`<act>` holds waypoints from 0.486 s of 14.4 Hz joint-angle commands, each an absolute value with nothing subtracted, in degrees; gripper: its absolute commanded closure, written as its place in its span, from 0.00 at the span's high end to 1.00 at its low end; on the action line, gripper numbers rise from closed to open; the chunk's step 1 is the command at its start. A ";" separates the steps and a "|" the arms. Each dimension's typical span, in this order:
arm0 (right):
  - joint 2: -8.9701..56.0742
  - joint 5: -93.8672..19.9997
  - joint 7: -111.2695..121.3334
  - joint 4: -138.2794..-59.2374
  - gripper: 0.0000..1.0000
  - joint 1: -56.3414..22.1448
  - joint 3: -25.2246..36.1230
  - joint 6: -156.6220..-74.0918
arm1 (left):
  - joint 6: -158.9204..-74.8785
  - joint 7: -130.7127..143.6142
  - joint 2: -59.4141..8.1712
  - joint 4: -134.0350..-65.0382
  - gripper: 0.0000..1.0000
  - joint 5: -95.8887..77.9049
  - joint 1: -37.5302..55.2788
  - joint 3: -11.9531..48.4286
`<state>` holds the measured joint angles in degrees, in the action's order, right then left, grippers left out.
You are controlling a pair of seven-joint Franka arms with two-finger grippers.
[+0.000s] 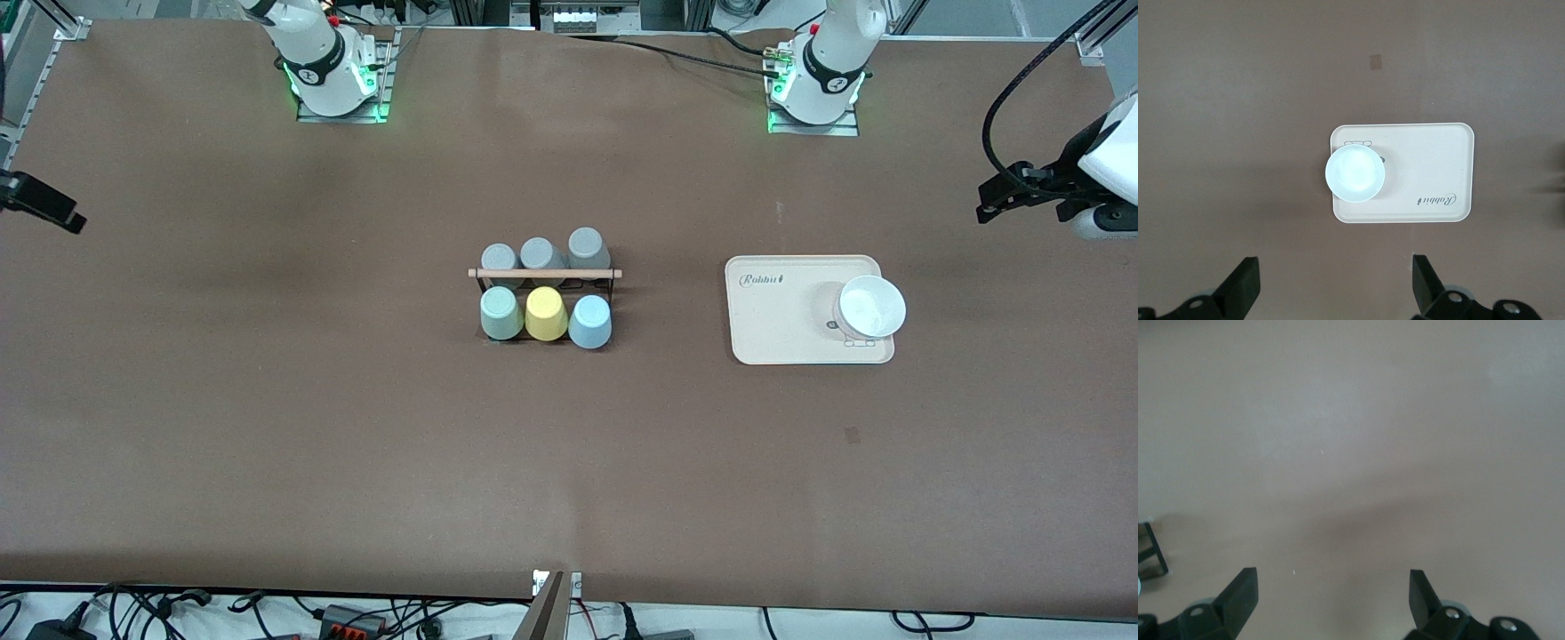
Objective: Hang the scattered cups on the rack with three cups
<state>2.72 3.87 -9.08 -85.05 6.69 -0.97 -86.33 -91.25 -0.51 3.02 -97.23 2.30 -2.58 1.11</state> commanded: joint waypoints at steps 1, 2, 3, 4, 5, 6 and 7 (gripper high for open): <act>5.80 0.99 -9.32 -81.99 1.00 12.46 -5.35 -82.80 | -90.09 -1.84 2.20 -95.45 1.00 1.49 -2.90 1.41; 5.28 1.05 -8.71 -84.35 1.00 11.96 -5.45 -84.27 | -90.09 -1.76 2.20 -95.45 1.00 1.49 -2.90 1.41; 4.84 1.40 -7.83 -85.59 1.00 10.91 -5.36 -86.11 | -90.09 -1.76 2.20 -95.54 1.00 1.49 -2.81 1.41; 4.66 1.41 -7.65 -85.87 1.00 8.20 -3.45 -86.65 | -90.09 -1.76 2.20 -95.54 1.00 1.49 -2.90 1.41; 4.66 1.49 -7.47 -85.96 1.00 3.82 0.92 -86.75 | -90.09 -1.76 2.20 -95.45 1.00 1.49 -2.90 1.41; 4.66 1.76 -7.38 -85.87 1.00 1.34 3.14 -86.92 | -90.09 -1.67 2.20 -95.45 1.00 1.49 -2.81 1.41; 4.57 2.63 -7.47 -85.87 1.00 0.88 3.25 -87.01 | -90.09 -1.67 2.28 -95.45 1.00 1.49 -2.81 1.41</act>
<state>5.72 2.12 -8.45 -85.19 4.08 0.41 -86.41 -91.25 -0.52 3.01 -97.23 2.29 -2.57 1.22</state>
